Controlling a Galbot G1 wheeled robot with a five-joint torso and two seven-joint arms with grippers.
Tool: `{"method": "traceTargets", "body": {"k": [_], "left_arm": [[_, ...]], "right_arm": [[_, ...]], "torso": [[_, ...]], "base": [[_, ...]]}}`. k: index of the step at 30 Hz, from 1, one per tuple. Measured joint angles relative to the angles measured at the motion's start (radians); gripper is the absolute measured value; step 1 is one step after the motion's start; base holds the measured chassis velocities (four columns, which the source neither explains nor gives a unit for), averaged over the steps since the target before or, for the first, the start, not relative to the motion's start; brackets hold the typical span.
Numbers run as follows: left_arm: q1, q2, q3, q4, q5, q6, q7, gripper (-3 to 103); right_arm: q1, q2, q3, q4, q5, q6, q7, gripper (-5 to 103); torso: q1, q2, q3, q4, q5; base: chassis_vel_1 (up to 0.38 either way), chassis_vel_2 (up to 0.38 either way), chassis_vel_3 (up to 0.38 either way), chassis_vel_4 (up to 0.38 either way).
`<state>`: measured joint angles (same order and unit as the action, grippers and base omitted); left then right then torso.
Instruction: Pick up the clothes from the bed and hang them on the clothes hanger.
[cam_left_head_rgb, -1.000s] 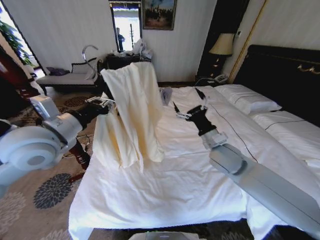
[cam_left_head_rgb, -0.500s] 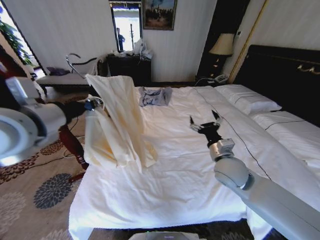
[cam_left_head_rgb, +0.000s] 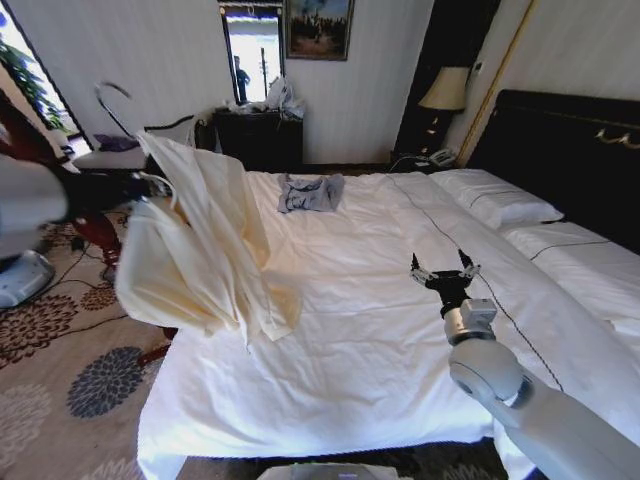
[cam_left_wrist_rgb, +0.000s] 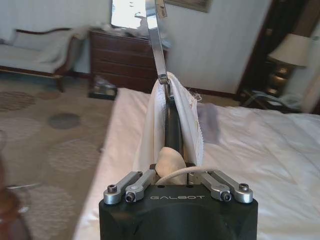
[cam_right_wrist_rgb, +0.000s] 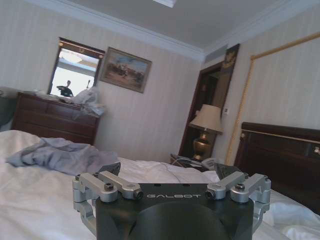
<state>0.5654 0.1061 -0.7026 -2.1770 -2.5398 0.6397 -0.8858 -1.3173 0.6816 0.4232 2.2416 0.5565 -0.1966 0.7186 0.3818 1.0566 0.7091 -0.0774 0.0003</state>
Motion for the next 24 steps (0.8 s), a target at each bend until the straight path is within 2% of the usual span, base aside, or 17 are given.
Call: {"method": "traceTargets", "body": {"k": [4,8,14,24], "left_arm": [[-0.03,0.022,0.014,0.08,0.003,0.041,0.001,18],[-0.037,0.022,0.021,0.137,0.061,0.071,0.048,18],[-0.07,0.031,0.019,0.198,0.079,0.079,0.079,18],[-0.111,0.043,0.017,0.285,0.039,0.088,0.049,18]], "right_arm": [[-0.012,0.029,0.026,-0.013,-0.004,0.001,0.001,100],[-0.039,0.053,0.049,-0.02,-0.018,0.003,0.001,100],[-0.052,0.082,0.051,-0.03,-0.04,0.009,-0.002,100],[-0.07,0.1,0.048,-0.041,-0.069,0.017,-0.006,100]], "torso": [[0.0,0.0,0.0,-0.0002,-0.0003],[0.0,0.0,0.0,-0.0007,-0.0007],[0.0,0.0,0.0,-0.0002,-0.0004],[0.0,0.0,0.0,-0.0004,-0.0006]], "base": [[0.0,0.0,0.0,0.0],[0.0,0.0,0.0,0.0],[0.0,0.0,0.0,0.0],[0.0,0.0,0.0,0.0]]}}
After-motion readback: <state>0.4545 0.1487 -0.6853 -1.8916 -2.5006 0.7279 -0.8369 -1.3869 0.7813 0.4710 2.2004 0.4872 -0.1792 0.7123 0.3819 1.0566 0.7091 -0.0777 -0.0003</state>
